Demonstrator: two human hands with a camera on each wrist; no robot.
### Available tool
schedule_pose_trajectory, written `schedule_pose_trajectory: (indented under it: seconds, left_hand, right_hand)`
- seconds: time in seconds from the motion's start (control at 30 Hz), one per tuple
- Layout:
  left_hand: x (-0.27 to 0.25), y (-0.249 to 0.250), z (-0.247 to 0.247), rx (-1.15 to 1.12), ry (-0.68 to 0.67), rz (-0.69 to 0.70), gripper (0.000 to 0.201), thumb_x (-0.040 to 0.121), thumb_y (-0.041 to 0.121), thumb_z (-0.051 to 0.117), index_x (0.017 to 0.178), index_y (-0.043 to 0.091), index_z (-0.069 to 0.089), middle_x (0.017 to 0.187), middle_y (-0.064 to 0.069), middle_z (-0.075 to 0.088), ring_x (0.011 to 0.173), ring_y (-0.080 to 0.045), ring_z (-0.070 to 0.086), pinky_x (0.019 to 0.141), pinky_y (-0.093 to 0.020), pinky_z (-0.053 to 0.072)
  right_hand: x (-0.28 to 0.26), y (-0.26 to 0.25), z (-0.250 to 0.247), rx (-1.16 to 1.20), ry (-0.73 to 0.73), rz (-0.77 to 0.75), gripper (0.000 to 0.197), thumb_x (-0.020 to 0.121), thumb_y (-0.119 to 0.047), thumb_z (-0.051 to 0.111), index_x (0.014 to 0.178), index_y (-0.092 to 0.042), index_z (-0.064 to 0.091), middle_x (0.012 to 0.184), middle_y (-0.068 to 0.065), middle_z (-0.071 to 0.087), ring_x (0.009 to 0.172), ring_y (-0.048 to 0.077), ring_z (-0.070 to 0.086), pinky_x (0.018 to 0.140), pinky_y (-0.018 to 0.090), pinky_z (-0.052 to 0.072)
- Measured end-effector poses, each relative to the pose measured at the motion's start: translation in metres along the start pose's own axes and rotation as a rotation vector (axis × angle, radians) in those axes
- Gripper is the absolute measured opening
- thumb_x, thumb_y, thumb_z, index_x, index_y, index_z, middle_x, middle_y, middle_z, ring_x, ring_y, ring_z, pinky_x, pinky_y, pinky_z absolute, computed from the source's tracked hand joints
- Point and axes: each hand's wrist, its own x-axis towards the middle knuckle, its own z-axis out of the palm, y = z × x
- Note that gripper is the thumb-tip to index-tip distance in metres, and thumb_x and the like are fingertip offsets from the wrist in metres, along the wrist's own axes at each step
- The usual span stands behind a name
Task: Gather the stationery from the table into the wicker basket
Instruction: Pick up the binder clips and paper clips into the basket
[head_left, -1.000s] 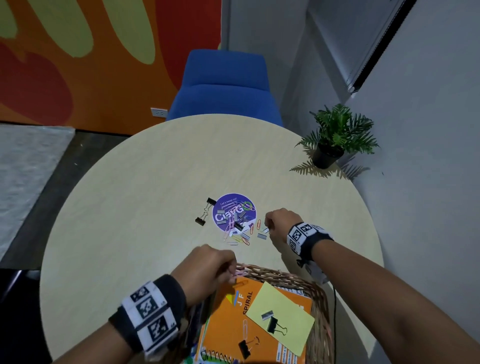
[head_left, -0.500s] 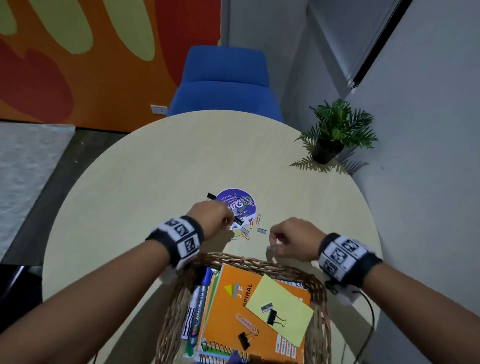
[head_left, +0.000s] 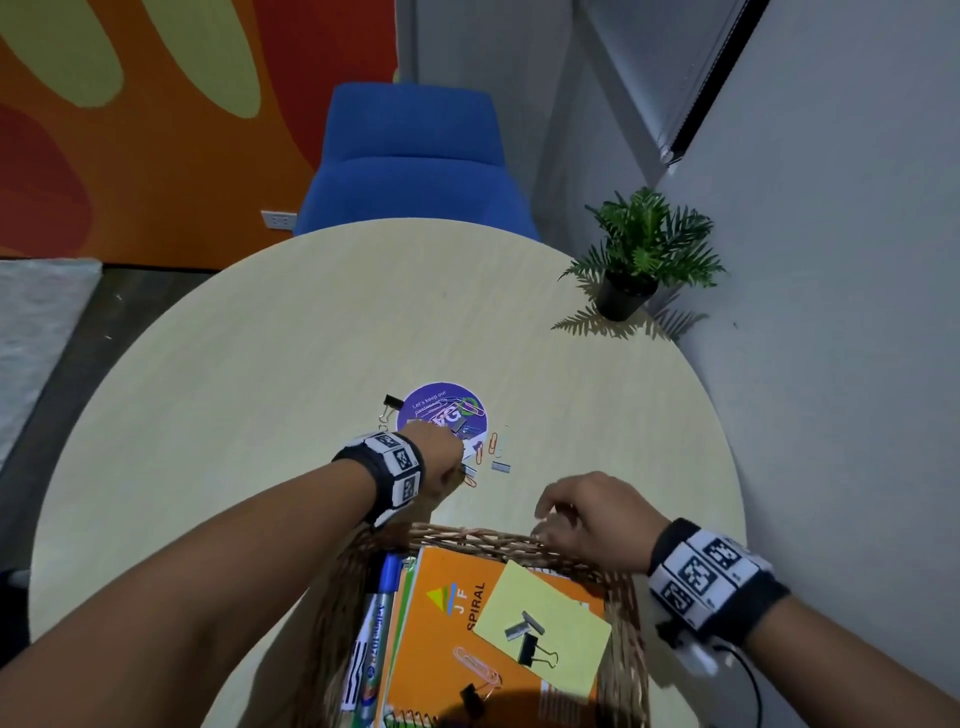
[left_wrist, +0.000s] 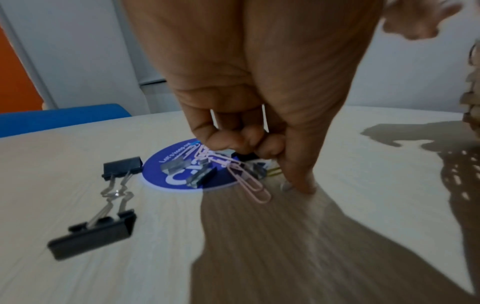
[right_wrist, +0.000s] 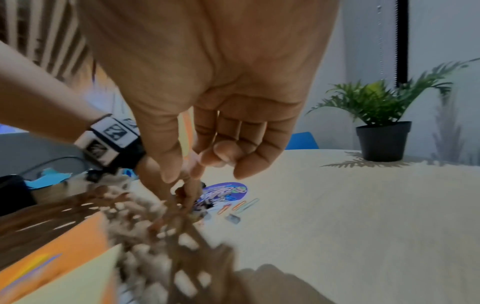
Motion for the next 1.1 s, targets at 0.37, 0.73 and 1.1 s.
schedule_pose_trajectory:
  seconds: [0.37, 0.73, 1.1]
  left_hand:
    - [-0.071, 0.011, -0.023, -0.354, 0.182, 0.108, 0.012, 0.084, 0.023, 0.063, 0.093, 0.017, 0.068, 0.091, -0.003, 0.073, 0.083, -0.019, 0.060, 0.076, -0.027, 0.045]
    - [-0.129, 0.038, 0.049, -0.575, 0.228, 0.123, 0.014, 0.090, 0.026, 0.058, 0.099, 0.025, 0.070, 0.098, 0.009, 0.074, 0.088, -0.001, 0.064, 0.079, -0.015, 0.048]
    - [-0.126, -0.002, 0.026, -0.461, 0.388, -0.113, 0.027, 0.087, 0.042, 0.058, 0.109, 0.028, 0.066, 0.105, 0.008, 0.072, 0.088, -0.012, 0.067, 0.083, -0.030, 0.052]
  right_hand:
    - [0.099, 0.010, -0.002, -0.145, -0.014, 0.092, 0.010, 0.086, -0.020, 0.063, 0.092, -0.019, 0.070, 0.098, 0.001, 0.073, 0.092, 0.024, 0.065, 0.074, 0.032, 0.050]
    - [0.135, 0.004, 0.025, -0.314, -0.014, 0.102, 0.022, 0.080, -0.038, 0.070, 0.082, -0.018, 0.061, 0.087, 0.004, 0.065, 0.081, 0.027, 0.064, 0.064, 0.031, 0.047]
    - [0.079, -0.003, -0.015, -0.093, 0.032, -0.032, 0.010, 0.083, -0.021, 0.062, 0.076, -0.018, 0.056, 0.075, 0.000, 0.061, 0.071, 0.022, 0.055, 0.064, 0.031, 0.045]
